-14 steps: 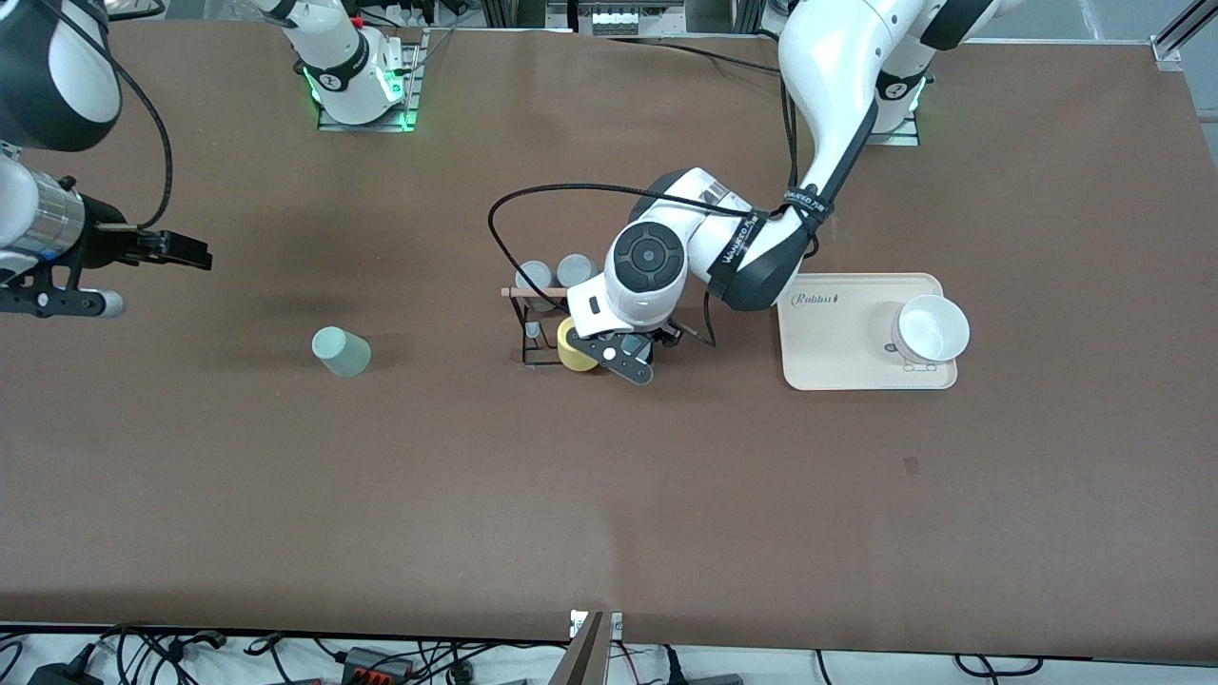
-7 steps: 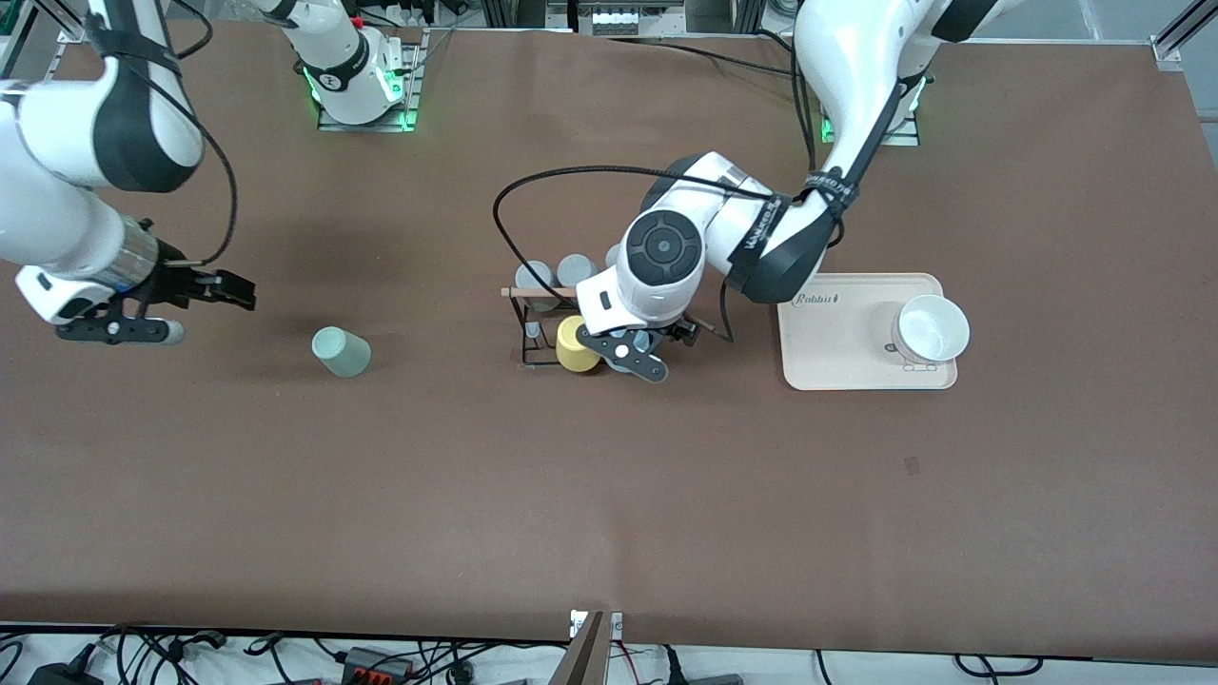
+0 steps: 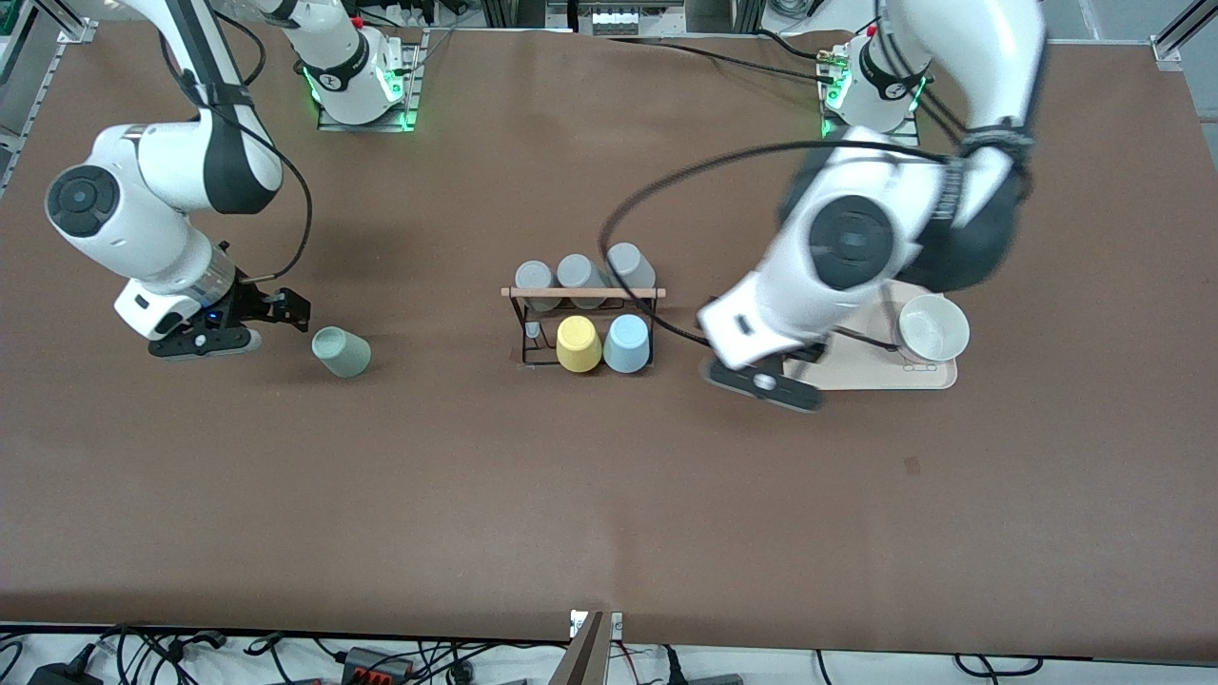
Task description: Hang scattered cups on rack with three cups
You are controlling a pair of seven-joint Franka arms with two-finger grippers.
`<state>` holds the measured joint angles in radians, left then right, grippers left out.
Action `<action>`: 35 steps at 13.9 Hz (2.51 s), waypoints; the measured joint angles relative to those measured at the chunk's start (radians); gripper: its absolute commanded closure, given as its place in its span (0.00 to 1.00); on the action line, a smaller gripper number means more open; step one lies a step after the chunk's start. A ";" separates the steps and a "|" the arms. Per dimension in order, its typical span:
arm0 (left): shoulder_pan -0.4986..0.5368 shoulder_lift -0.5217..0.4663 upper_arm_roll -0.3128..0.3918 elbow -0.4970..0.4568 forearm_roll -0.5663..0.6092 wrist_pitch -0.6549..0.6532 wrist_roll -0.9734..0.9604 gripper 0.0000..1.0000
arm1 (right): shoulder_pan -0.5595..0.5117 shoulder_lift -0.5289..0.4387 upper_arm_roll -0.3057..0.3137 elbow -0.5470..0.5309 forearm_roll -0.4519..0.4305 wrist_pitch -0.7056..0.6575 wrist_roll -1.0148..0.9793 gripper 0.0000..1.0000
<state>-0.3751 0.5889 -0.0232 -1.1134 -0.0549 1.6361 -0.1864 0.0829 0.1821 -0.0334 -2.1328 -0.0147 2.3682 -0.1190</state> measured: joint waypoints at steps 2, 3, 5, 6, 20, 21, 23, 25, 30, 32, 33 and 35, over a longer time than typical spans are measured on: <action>0.099 -0.011 0.004 -0.002 0.001 -0.003 0.000 0.00 | 0.000 0.045 0.003 -0.002 0.000 0.054 -0.018 0.00; 0.148 -0.014 0.005 -0.003 0.001 -0.003 0.001 0.00 | 0.000 0.066 0.008 -0.003 0.000 0.076 -0.020 0.00; 0.245 -0.021 0.005 -0.002 0.001 -0.003 0.002 0.00 | 0.001 0.099 0.019 -0.002 0.000 0.097 -0.020 0.00; 0.284 -0.028 0.005 -0.002 0.001 -0.003 0.003 0.00 | 0.002 0.109 0.024 -0.002 0.000 0.102 -0.020 0.00; 0.372 -0.381 0.052 -0.319 0.014 0.010 0.099 0.00 | 0.004 0.168 0.048 -0.003 0.000 0.107 -0.020 0.00; 0.372 -0.392 0.051 -0.340 0.014 0.018 0.098 0.00 | 0.004 0.171 0.048 -0.003 0.000 0.108 -0.020 0.00; 0.371 -0.417 0.049 -0.395 0.014 0.059 0.097 0.00 | 0.004 0.183 0.048 -0.004 0.000 0.111 -0.020 0.00; 0.370 -0.462 0.048 -0.488 0.014 0.130 0.097 0.00 | 0.004 0.195 0.048 -0.004 0.000 0.116 -0.020 0.00; 0.367 -0.533 0.028 -0.581 0.017 0.151 0.097 0.00 | 0.005 0.199 0.049 -0.003 0.000 0.118 -0.020 0.44; 0.371 -0.543 0.028 -0.583 0.017 0.151 0.097 0.00 | 0.005 0.198 0.049 -0.003 0.000 0.119 -0.020 0.56; 0.374 -0.547 0.029 -0.581 0.017 0.147 0.098 0.00 | 0.005 0.198 0.049 -0.003 0.000 0.119 -0.020 0.65; 0.374 -0.554 0.029 -0.560 0.017 0.130 0.098 0.00 | 0.005 0.198 0.049 -0.003 0.000 0.119 -0.020 0.75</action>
<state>-0.0014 0.0346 0.0056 -1.6737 -0.0376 1.7666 -0.0886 0.0875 0.3803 0.0151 -2.1362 -0.0147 2.4870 -0.1389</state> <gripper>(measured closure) 0.000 0.330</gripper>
